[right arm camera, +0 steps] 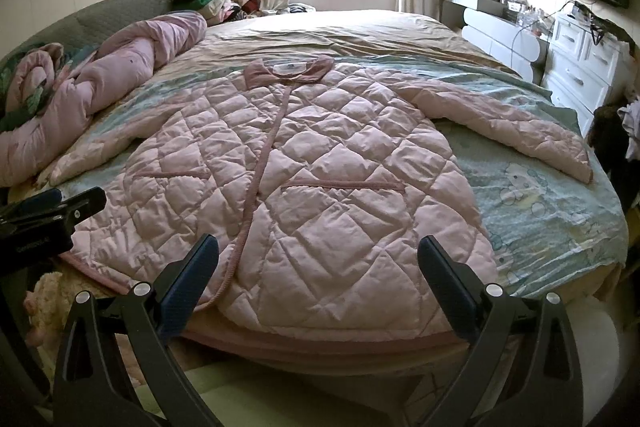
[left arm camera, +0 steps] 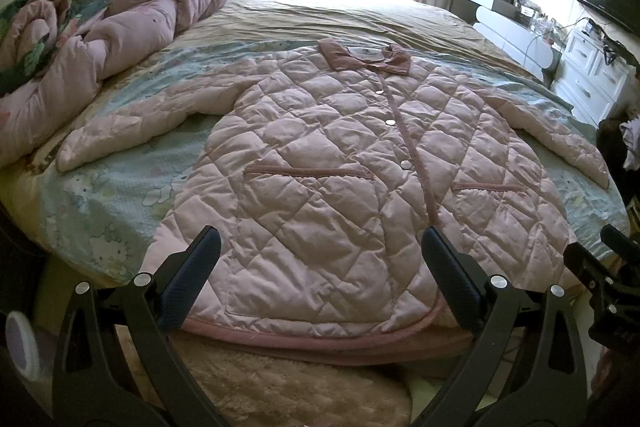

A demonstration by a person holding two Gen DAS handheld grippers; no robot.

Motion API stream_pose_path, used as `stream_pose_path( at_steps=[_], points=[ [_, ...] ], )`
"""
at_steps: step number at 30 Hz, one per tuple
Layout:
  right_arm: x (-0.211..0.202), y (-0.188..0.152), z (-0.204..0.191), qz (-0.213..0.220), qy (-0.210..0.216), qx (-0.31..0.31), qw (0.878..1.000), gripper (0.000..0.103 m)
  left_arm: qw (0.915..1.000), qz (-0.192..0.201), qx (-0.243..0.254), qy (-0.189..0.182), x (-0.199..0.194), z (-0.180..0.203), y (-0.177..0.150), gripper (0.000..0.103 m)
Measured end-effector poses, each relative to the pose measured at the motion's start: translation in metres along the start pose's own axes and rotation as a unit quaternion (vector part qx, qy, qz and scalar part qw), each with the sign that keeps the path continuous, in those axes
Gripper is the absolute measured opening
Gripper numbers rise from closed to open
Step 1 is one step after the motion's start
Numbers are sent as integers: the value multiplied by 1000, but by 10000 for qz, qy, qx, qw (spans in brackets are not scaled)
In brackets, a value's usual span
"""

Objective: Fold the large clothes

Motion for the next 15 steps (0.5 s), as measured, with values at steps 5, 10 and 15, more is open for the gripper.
stream_pose_path(
  at_steps=[5,10,15],
  points=[
    [0,0,-1,-2,11,-1,10000,99,10000,2,-2,0,0,0,0,94],
    [0,0,-1,1,25,2,10000,99,10000,4,2,7,0,0,0,94],
    [0,0,-3,-2,26,-1,10000,99,10000,-8,-2,0,-3,-4,1,94]
  ],
)
Point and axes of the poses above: each gripper's, at about its wrist camera, not at the fingertips, and x roughly the way its jaws point, z to its right, y to its top, the point moved 10 cm from there along x, roughly the way its jaws point, and after that the axes turned 8 degrees about z, right-handed, at the moved point
